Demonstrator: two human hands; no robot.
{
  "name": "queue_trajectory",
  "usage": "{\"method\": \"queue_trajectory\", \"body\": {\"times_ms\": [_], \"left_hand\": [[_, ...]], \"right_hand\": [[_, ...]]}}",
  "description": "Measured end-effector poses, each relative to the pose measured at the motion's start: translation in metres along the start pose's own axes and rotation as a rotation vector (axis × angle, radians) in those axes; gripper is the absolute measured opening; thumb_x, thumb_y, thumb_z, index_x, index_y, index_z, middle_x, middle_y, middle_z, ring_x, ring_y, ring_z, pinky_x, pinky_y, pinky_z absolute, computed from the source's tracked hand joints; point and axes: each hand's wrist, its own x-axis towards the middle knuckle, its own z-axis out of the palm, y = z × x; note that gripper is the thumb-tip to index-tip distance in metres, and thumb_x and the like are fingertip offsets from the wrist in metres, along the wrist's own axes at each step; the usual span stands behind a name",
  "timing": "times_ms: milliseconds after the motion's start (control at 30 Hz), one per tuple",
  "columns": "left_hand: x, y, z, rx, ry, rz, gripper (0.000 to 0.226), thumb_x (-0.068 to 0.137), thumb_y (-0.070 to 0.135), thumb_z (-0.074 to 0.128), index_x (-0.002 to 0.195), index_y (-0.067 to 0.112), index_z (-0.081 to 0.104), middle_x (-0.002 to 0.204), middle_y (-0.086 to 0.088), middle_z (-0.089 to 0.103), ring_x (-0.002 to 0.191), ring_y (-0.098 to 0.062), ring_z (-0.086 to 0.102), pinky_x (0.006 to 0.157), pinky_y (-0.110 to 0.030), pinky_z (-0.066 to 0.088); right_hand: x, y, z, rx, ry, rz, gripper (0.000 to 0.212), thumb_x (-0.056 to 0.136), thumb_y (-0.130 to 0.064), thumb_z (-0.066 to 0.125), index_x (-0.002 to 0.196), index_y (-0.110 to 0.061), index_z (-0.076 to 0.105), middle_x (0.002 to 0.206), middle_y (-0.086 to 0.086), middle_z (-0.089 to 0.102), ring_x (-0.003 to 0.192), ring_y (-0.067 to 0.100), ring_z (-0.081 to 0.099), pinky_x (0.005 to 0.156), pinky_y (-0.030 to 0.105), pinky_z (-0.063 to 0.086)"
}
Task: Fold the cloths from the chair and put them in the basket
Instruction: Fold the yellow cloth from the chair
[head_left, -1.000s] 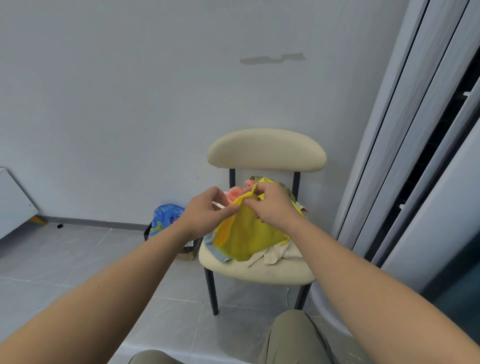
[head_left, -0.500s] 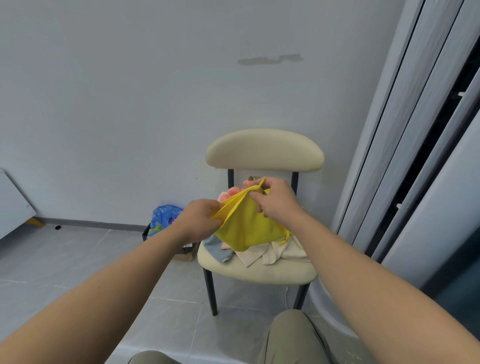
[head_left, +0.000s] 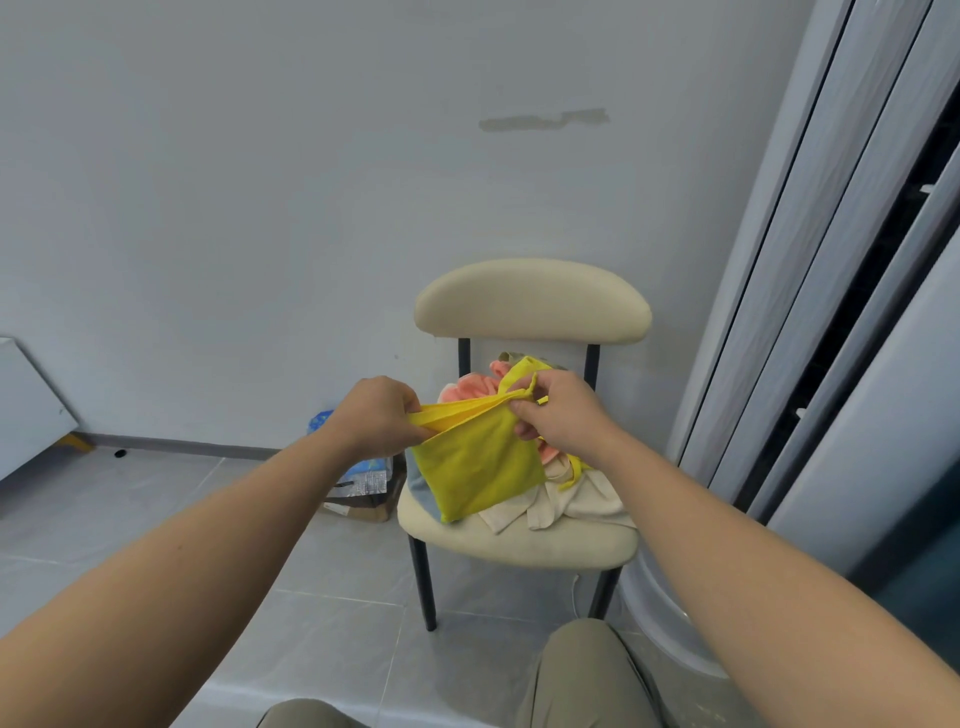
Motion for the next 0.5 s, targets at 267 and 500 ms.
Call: {"method": "queue_trajectory", "body": {"times_ms": [267, 500], "left_hand": [[-0.0003, 0.0003, -0.0034, -0.134, -0.013, -0.07, 0.022, 0.079, 0.023, 0.081, 0.061, 0.016, 0.07, 0.05, 0.006, 0.058, 0.051, -0.007, 0.05, 0.051, -0.021, 0.042], [-0.0043, -0.0042, -0.0049, -0.345, -0.123, 0.017, 0.012, 0.091, 0.033, 0.077, 0.086, 0.021, 0.078, 0.068, -0.003, 0.076, 0.064, -0.013, 0.069, 0.069, -0.037, 0.058]], "right_hand": [[-0.0009, -0.0014, -0.0005, 0.004, -0.002, -0.007, 0.016, 0.096, -0.01, 0.068, 0.105, 0.002, 0.067, 0.096, 0.001, 0.07, 0.071, 0.019, 0.075, 0.07, 0.034, 0.064], [-0.0061, -0.0023, -0.0061, 0.044, 0.054, 0.003, 0.009, 0.097, -0.006, 0.064, 0.095, -0.015, 0.064, 0.087, -0.013, 0.06, 0.064, 0.017, 0.069, 0.065, 0.031, 0.062]]}}
